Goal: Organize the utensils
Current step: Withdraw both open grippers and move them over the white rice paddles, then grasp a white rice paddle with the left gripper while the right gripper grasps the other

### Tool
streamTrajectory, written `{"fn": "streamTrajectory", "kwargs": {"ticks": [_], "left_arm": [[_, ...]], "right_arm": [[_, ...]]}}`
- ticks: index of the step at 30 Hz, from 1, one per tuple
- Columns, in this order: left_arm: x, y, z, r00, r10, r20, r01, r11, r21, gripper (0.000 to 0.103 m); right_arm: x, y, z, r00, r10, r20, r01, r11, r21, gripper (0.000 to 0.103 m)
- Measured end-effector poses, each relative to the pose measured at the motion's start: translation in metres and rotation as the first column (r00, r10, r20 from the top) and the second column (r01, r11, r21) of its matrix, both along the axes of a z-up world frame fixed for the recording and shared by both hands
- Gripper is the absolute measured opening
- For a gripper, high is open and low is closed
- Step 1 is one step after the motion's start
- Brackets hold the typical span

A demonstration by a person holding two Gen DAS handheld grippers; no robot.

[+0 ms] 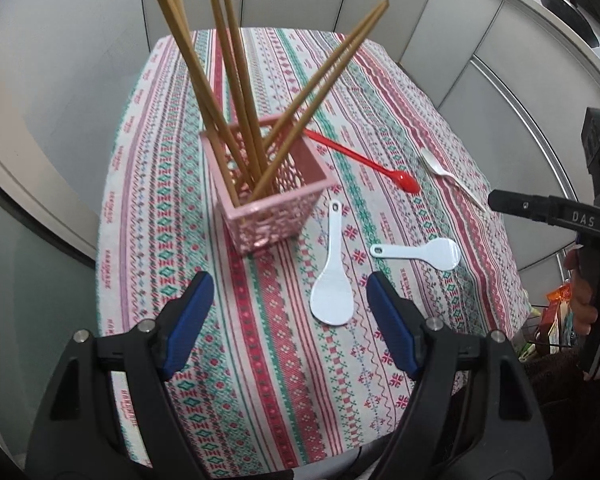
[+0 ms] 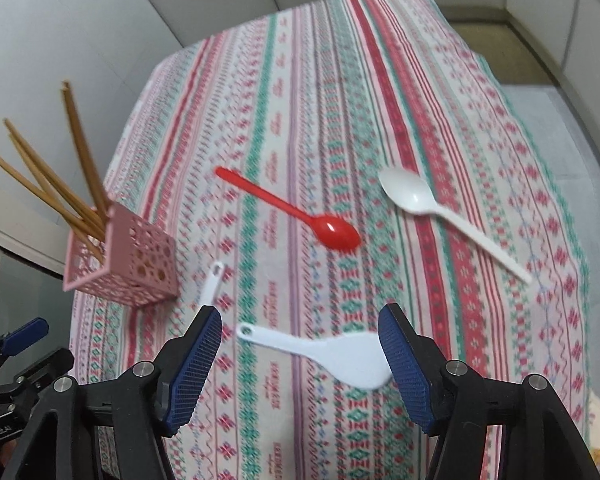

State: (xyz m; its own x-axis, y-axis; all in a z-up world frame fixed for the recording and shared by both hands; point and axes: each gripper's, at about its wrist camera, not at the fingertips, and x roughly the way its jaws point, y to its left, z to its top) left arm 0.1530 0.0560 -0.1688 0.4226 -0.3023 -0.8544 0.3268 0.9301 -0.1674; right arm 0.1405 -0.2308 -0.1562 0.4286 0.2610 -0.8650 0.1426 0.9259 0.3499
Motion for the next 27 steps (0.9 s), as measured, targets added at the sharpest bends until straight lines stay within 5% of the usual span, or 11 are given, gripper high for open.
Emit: {"fn": "streamTrajectory", "kwargs": {"ticks": [13,27], "left_arm": [[-0.005,-0.012,-0.017,0.999,-0.008,-0.045,0.008,1.000,0.005,0.079],[-0.001,-0.021,-0.037,0.994,-0.008,-0.107,0.007,1.000,-0.004,0.079]], "right_arm": [[-0.019,-0.042,-0.054,0.981,-0.107,-0.163,0.127,0.985,0.119,0.070],[-0.020,-0.046,-0.090,0.967,-0.084,-0.240,0.129,0.976,0.176,0.065]]}}
